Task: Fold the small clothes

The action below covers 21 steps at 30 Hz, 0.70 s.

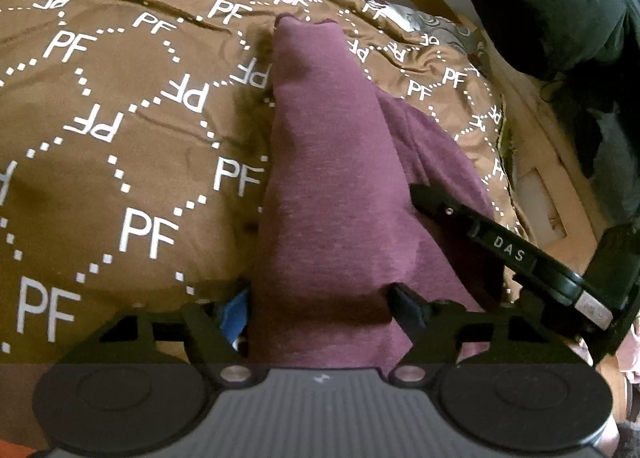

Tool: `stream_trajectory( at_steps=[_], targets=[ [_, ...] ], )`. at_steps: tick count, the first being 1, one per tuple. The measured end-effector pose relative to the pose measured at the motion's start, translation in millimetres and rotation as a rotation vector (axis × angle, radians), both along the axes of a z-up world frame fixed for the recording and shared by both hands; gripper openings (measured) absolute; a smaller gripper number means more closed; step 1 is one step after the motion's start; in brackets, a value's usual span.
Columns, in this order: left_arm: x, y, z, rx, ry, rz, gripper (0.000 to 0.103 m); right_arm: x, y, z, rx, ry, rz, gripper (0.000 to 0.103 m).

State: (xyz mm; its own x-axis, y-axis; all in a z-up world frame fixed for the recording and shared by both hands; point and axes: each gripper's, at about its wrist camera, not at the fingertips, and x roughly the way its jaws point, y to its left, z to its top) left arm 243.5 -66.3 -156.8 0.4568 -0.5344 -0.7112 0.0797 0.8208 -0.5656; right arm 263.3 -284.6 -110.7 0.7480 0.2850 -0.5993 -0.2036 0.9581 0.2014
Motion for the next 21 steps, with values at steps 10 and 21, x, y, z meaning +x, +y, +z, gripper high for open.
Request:
stream_trajectory(
  at_steps=[10, 21],
  targets=[
    [-14, -14, 33, 0.130, -0.119, -0.048, 0.031, -25, 23, 19, -0.115, -0.163, 0.021, 0.026],
    [-27, 17, 98, 0.318, -0.399, 0.033, 0.030, -31, 72, 65, -0.142, -0.384, 0.051, 0.023]
  ],
)
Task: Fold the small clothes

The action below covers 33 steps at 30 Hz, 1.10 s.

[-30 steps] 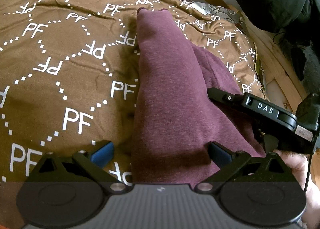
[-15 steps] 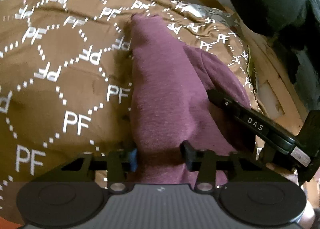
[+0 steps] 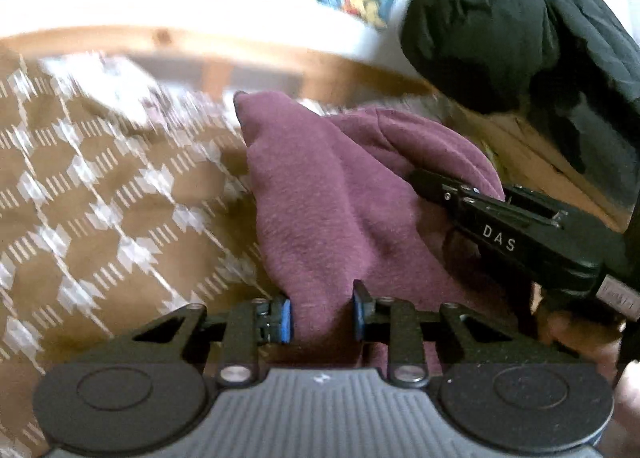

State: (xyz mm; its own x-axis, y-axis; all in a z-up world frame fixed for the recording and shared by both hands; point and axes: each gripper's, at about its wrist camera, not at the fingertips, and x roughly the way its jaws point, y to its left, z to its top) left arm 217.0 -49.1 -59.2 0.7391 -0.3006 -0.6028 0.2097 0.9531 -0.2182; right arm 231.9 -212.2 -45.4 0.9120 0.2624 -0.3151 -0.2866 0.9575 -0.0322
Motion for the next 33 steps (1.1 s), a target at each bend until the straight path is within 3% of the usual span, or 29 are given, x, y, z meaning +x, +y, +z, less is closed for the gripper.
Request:
stream_trajectory(
  at_steps=[3, 6, 10, 14, 17, 20, 22, 26, 27, 33],
  targets=[
    [11, 20, 9, 0.077, -0.059, 0.075, 0.031, 21, 22, 12, 0.015, -0.022, 0.046, 0.023],
    [23, 43, 6, 0.062, -0.044, 0.159, 0.032, 46, 48, 11, 0.029, -0.027, 0.096, 0.023],
    [43, 68, -12, 0.034, 0.026, 0.262, 0.032, 77, 81, -3, 0.034, 0.011, 0.146, 0.023],
    [57, 75, -37, -0.005, 0.146, 0.288, 0.034, 95, 93, -33, 0.034, 0.071, 0.155, 0.023],
    [59, 73, -46, -0.002, 0.170, 0.296, 0.037, 104, 83, -55, 0.079, 0.134, 0.119, 0.025],
    [59, 69, -45, 0.027, 0.166, 0.299, 0.042, 108, 65, -66, 0.174, 0.178, 0.098, 0.035],
    [59, 71, -47, 0.019, 0.175, 0.312, 0.047, 108, 60, -66, 0.185, 0.181, 0.097, 0.043],
    [54, 80, -46, -0.055, 0.201, 0.340, 0.053, 102, 58, -64, 0.169, 0.175, 0.089, 0.053],
    [52, 84, -45, -0.077, 0.204, 0.344, 0.055, 99, 58, -63, 0.155, 0.176, 0.079, 0.060],
    [40, 87, -34, -0.110, 0.186, 0.358, 0.083, 79, 49, -50, 0.120, 0.147, 0.039, 0.082]
  ],
)
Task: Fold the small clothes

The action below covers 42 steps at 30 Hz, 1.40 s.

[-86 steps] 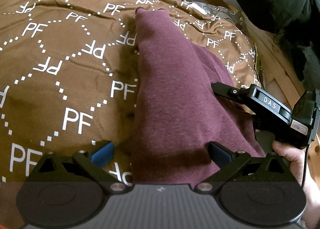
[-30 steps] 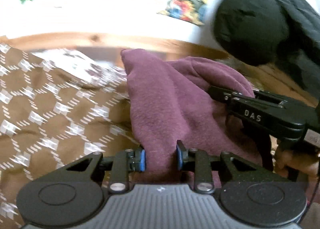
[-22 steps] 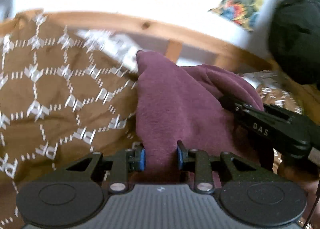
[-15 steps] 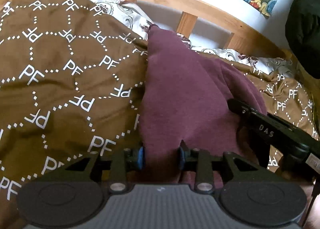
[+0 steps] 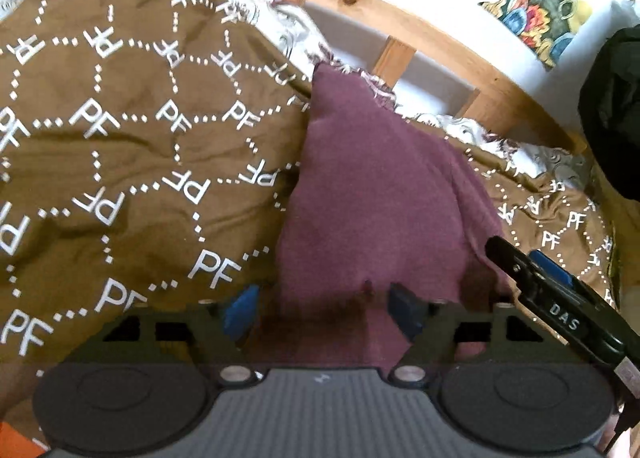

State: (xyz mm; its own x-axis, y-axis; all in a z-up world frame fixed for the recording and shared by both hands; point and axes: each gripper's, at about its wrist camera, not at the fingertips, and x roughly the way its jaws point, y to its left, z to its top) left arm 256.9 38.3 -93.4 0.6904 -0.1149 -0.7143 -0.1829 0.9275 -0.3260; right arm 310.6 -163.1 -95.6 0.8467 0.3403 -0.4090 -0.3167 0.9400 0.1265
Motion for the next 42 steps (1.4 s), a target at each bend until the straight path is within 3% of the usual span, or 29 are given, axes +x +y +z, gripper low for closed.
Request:
stream_trajectory(
  at_steps=[9, 13, 24, 31, 36, 42],
  targets=[
    [-48, -25, 47, 0.193, -0.129, -0.082, 0.102, -55, -17, 35, 0.012, -0.087, -0.030, 0.102],
    [-81, -32, 67, 0.271, -0.215, -0.100, 0.102, -88, -24, 52, 0.016, -0.138, -0.038, 0.102],
    [-162, -30, 89, 0.340, -0.302, -0.096, 0.102, -179, -39, 76, 0.053, -0.235, -0.056, 0.102],
    [-197, -27, 86, 0.352, -0.270, -0.107, 0.102, -228, -36, 79, 0.025, -0.273, -0.043, 0.102],
    [-215, -23, 83, 0.322, -0.234, -0.119, 0.102, -256, -42, 69, 0.019, -0.238, -0.043, 0.102],
    [-222, -27, 76, 0.346, -0.202, -0.144, 0.102, -267, -44, 66, 0.011, -0.206, -0.060, 0.102]
  ],
)
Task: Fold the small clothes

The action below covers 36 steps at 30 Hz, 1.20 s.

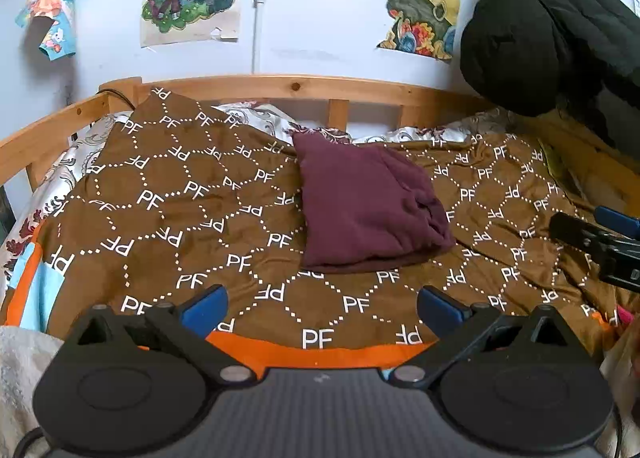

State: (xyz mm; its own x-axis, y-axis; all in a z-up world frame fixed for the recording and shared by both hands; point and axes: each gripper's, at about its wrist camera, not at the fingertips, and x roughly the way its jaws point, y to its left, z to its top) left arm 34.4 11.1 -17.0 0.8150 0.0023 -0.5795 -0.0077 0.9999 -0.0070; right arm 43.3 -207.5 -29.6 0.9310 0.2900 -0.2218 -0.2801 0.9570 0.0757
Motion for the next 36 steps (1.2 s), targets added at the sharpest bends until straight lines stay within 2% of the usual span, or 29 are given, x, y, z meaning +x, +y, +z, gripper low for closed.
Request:
stream_trajectory(
  at_steps=[9, 16, 36],
  targets=[
    [14, 2, -16, 0.016, 0.089, 0.037, 0.102, 15, 8, -12, -0.048, 0.093, -0.050, 0.102],
    [13, 2, -16, 0.020, 0.091, 0.039, 0.102, 19, 5, -15, -0.030, 0.121, -0.062, 0.102],
    [14, 3, -15, 0.020, 0.092, 0.039, 0.102, 19, 6, -16, -0.037, 0.127, -0.057, 0.102]
  ],
)
